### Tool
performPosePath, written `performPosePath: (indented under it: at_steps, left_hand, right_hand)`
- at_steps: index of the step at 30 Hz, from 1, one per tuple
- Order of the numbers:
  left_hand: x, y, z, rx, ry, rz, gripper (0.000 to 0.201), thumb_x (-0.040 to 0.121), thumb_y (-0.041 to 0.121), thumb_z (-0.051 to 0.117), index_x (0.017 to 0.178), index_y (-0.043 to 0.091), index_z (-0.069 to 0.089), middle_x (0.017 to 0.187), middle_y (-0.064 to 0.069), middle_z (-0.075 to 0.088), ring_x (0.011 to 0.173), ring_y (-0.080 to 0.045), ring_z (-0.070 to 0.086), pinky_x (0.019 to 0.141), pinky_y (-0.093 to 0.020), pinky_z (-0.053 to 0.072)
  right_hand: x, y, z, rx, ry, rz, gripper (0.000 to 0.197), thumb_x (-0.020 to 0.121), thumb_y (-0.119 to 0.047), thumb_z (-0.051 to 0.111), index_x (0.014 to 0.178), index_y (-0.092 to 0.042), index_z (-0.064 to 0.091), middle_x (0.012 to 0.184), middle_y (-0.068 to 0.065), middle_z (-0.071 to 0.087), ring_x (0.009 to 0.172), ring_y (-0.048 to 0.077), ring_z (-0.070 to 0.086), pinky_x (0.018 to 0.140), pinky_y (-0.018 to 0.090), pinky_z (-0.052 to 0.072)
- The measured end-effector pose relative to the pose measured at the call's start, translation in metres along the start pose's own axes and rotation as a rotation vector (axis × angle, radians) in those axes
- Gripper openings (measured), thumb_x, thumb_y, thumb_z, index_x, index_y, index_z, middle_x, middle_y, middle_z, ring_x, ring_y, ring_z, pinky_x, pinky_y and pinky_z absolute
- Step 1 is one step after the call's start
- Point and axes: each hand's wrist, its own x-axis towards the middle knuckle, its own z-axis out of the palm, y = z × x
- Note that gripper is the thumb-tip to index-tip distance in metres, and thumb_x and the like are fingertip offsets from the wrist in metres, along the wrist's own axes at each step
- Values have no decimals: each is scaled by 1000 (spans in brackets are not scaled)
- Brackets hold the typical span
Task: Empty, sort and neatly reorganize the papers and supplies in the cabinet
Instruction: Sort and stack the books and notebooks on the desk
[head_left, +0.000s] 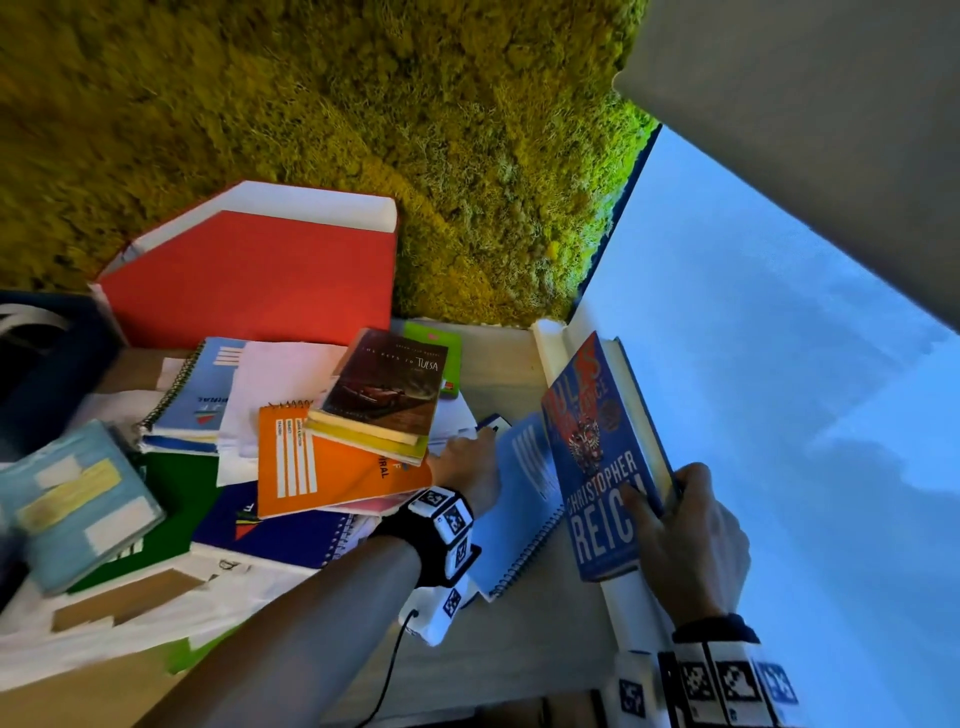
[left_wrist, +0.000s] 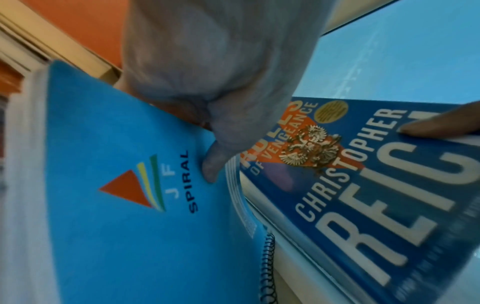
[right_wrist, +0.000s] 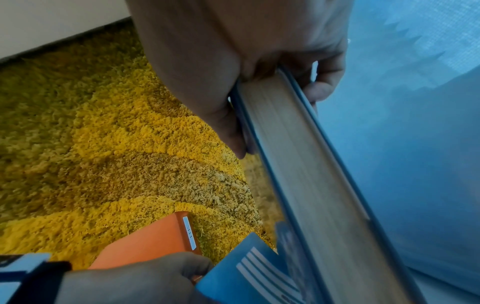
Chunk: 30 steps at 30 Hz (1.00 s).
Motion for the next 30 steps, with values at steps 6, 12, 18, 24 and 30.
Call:
performPosePath:
  at_steps: [6, 12, 18, 24, 30]
  left_hand:
    - [-5, 7, -11, -358, 74, -72, 36, 92, 25, 58, 121, 6, 49, 111, -14, 65, 95, -30, 68, 76, -40, 59]
    - [16, 9, -74, -1329, 286, -307, 7, 88, 11, 64, 95, 11, 63, 94, -14, 71, 56, -19, 69, 41, -27, 51]
    - [29, -39, -151, -1179, 680, -175, 23, 81, 30, 70, 94, 11, 67, 97, -12, 73, 87, -30, 72, 75, -49, 59]
    - [10, -83, -185, -605, 867, -204, 40, 79, 39, 63, 111, 13, 67, 103, -13, 72, 100, -36, 67, 80, -46, 55]
    - [11, -112, -151, -493, 528, -436, 32, 83, 29, 61, 106, 7, 65, 108, -17, 70, 102, -37, 64, 79, -36, 53]
  right_hand:
    - [7, -1, -3, 44, 45, 14, 38, 85, -46, 62, 86, -19, 36, 72, 3, 55, 63, 29, 52, 58, 37, 44]
    - [13, 1, -4, 72, 92, 69, 39, 86, -42, 63, 87, -14, 36, 70, 4, 49, 61, 28, 43, 57, 34, 31]
    - [12, -4, 19, 167, -71, 150, 41, 86, -45, 61, 90, -13, 37, 79, 10, 53, 70, 29, 48, 63, 37, 38]
    - [-3, -4, 67, 438, -386, 337, 48, 88, -49, 61, 103, -7, 44, 105, 15, 58, 91, 30, 55, 78, 37, 43]
    - [-23, -5, 99, 662, -832, 571, 25, 95, -36, 56, 96, -12, 62, 86, 8, 65, 77, 25, 64, 66, 33, 51]
